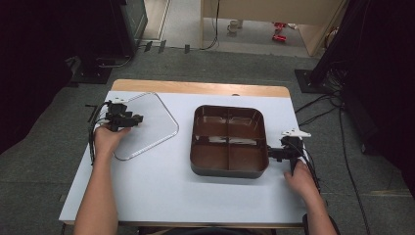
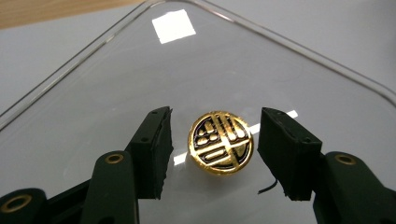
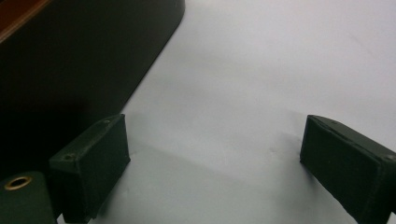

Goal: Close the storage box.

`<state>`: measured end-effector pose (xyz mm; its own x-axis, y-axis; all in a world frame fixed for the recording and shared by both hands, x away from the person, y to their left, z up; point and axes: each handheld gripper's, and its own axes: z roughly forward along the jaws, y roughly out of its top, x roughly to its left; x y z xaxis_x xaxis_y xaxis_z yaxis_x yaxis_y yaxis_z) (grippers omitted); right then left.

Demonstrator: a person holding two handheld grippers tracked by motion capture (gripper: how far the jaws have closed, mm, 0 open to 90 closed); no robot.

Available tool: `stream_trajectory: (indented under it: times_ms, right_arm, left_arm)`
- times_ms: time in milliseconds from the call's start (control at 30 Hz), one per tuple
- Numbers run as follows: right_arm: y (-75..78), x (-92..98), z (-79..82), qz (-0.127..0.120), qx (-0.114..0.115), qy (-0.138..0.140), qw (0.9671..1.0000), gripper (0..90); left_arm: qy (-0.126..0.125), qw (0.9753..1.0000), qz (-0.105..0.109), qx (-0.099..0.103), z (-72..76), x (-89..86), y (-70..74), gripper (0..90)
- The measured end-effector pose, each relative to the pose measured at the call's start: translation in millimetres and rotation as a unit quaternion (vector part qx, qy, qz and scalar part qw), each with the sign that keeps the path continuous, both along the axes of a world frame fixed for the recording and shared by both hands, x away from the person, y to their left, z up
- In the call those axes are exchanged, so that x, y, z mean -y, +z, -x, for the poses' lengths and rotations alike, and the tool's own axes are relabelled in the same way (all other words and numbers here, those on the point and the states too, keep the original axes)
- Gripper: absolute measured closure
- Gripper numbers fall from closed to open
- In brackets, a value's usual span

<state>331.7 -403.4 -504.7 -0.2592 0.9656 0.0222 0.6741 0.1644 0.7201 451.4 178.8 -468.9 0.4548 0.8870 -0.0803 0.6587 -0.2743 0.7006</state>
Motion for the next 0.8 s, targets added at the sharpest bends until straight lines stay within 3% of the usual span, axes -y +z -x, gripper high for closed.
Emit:
stream_trajectory:
  times_ms: [200, 367, 800]
  right_arm:
    - [0.0, 0.1, 0.0, 0.000, 0.000, 0.000, 1.0000, 7.4]
    - [0.0, 0.1, -0.1, -0.001, 0.000, 0.000, 1.0000, 7.4]
    - [0.0, 0.2, -0.1, -0.001, 0.000, 0.000, 1.0000, 7.4]
  left_arm:
    - [-0.005, 0.9998, -0.019, -0.005, -0.9, 5.0, -6.7, 48.2]
    - [-0.003, 0.9995, -0.030, 0.005, 0.9, 7.4, -7.4, 54.5]
    - [0.000, 0.9995, -0.032, 0.008, 1.4, 9.3, -6.5, 59.2]
